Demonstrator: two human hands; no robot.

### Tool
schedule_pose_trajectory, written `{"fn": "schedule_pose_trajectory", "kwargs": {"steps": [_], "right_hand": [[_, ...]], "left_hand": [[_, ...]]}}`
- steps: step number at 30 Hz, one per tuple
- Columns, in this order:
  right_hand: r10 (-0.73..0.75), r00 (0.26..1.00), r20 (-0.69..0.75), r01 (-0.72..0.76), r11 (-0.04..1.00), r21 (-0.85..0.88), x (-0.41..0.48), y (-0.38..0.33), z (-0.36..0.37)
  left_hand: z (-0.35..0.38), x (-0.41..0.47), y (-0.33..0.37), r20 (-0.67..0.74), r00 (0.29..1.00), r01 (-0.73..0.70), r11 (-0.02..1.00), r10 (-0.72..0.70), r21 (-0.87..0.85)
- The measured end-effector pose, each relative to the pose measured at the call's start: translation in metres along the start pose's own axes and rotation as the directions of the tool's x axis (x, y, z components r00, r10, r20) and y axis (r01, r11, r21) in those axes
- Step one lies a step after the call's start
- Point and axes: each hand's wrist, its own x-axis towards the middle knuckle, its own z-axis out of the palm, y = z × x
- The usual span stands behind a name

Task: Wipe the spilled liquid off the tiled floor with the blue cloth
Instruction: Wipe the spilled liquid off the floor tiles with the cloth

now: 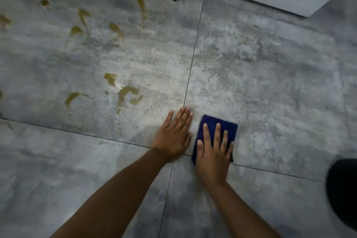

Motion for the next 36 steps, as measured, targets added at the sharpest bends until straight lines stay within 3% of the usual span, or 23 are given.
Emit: {"fn": "schedule_pose_trajectory", "kwargs": {"steps": [2,5,7,9,13,17,19,22,24,27,30,32,36], "right_hand": [[-0.087,0.996,0.033,0.088,0.995,-0.044,0.054,0.006,-0.014],[0.053,0.998,0.027,-0.051,0.998,-0.043,0.097,0.034,-0.028],[0.189,0.981,-0.037,-0.188,0.982,0.018,0.073,0.049,-0.026],[0.213,0.973,-0.09,-0.211,0.977,0.037,0.019,0.049,-0.014],[0.041,0.999,0.001,-0.041,0.999,-0.008,-0.055,0.018,0.009],[-0.19,0.981,0.039,0.193,0.977,-0.091,-0.019,-0.002,0.002],[-0.192,0.981,0.043,0.195,0.976,-0.097,-0.001,-0.007,-0.001],[-0.072,0.997,0.008,0.073,0.995,-0.067,-0.03,-0.024,0.008],[-0.138,0.989,0.045,0.141,0.987,-0.08,-0.081,-0.045,0.018],[-0.398,0.902,0.166,0.41,0.911,-0.048,-0.131,-0.085,0.038],[-0.587,0.797,0.141,0.595,0.803,-0.016,-0.109,-0.14,0.053],[-0.638,0.755,0.15,0.65,0.759,-0.041,-0.075,-0.171,0.051],[-0.474,0.876,0.09,0.478,0.878,-0.031,-0.036,-0.169,0.045]], "left_hand": [[-0.004,0.0,-0.001,-0.035,0.999,0.008,0.999,-0.009,-0.035],[-0.01,-0.009,-0.001,-0.14,0.99,0.025,0.998,-0.032,-0.057],[-0.006,-0.025,0.003,-0.144,0.989,0.026,0.998,-0.032,-0.049],[0.0,-0.046,0.01,-0.112,0.993,0.04,0.998,-0.046,-0.057],[0.006,-0.072,0.015,-0.038,0.995,0.089,0.994,-0.091,-0.067],[-0.006,-0.075,0.006,-0.058,0.972,0.213,0.956,-0.228,-0.202],[-0.01,-0.09,-0.004,-0.099,0.971,0.202,0.966,-0.22,-0.161],[-0.013,-0.122,-0.029,-0.165,0.949,0.245,0.958,-0.268,-0.149],[-0.014,-0.145,-0.053,-0.178,0.894,0.384,0.908,-0.411,-0.169],[-0.017,-0.182,-0.102,-0.172,0.799,0.553,0.816,-0.576,-0.166],[-0.021,-0.21,-0.155,-0.204,0.669,0.687,0.699,-0.715,-0.198],[-0.026,-0.223,-0.179,-0.214,0.555,0.774,0.593,-0.804,-0.22],[-0.03,-0.223,-0.202,-0.158,0.427,0.854,0.455,-0.89,-0.254]]}}
